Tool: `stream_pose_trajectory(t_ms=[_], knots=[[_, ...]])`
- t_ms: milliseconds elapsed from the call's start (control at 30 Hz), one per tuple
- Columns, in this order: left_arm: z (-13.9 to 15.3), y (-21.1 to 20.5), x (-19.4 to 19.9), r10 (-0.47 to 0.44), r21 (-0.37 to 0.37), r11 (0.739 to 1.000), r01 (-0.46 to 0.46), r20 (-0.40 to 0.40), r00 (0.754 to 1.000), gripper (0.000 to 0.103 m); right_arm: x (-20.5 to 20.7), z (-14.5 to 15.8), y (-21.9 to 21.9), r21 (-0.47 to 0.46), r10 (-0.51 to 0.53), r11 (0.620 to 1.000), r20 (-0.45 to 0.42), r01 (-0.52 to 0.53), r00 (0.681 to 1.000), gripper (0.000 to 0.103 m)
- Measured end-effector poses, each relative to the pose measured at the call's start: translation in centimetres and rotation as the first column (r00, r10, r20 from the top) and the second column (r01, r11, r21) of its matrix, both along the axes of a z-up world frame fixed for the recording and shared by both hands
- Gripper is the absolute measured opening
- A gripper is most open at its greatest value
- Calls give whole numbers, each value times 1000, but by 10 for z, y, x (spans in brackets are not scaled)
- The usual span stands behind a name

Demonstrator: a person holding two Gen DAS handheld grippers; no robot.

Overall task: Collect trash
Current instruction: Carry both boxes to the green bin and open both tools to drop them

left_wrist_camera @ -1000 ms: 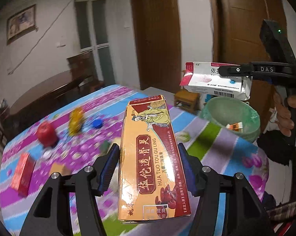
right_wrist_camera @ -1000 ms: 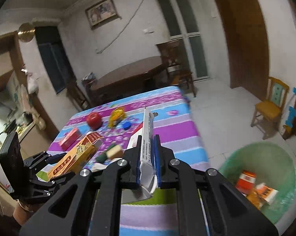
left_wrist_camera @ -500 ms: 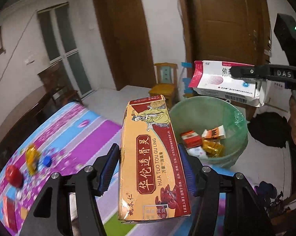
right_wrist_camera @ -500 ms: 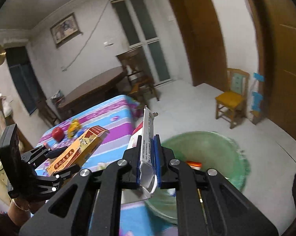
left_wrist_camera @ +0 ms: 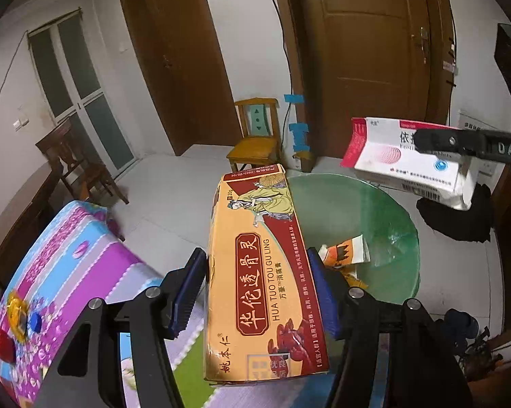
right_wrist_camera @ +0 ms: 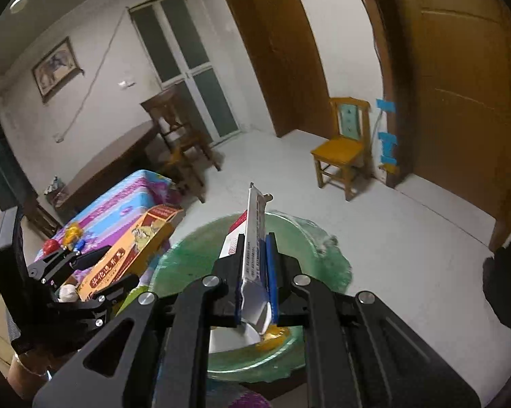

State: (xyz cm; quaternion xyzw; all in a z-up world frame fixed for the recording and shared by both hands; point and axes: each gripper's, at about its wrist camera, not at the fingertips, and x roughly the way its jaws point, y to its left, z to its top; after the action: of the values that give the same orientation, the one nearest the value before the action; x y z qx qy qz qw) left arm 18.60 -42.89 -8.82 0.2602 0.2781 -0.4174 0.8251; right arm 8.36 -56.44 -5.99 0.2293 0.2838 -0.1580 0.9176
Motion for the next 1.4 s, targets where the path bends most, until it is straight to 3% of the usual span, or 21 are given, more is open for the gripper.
stream_pose_trajectory(t_ms=[167, 733, 867, 933, 967, 1400], knots=[[-13, -22, 4, -3, 27, 1000, 3, 10, 1000, 61, -1, -5, -1, -30, -11, 999, -22, 11, 1000, 10], [-20, -25, 12, 2, 48, 999, -4, 41, 999, 61, 27, -6, 12, -43, 28, 999, -17, -28, 999, 10], [-21, -29, 12, -7, 51, 999, 5, 37, 999, 61, 42, -10, 14, -57, 47, 997, -50, -49, 998, 13], [-25, -33, 14, -10, 70, 998, 7, 36, 999, 66, 43, -14, 11, -58, 28, 998, -60, -32, 998, 21], [-26, -34, 16, 1, 77, 997, -4, 37, 999, 76, 43, -16, 10, -56, 23, 998, -64, -27, 998, 22], [-23, -25, 12, 23, 62, 998, -28, 84, 996, 76, 33, -16, 10, -56, 11, 998, -57, -14, 998, 22]])
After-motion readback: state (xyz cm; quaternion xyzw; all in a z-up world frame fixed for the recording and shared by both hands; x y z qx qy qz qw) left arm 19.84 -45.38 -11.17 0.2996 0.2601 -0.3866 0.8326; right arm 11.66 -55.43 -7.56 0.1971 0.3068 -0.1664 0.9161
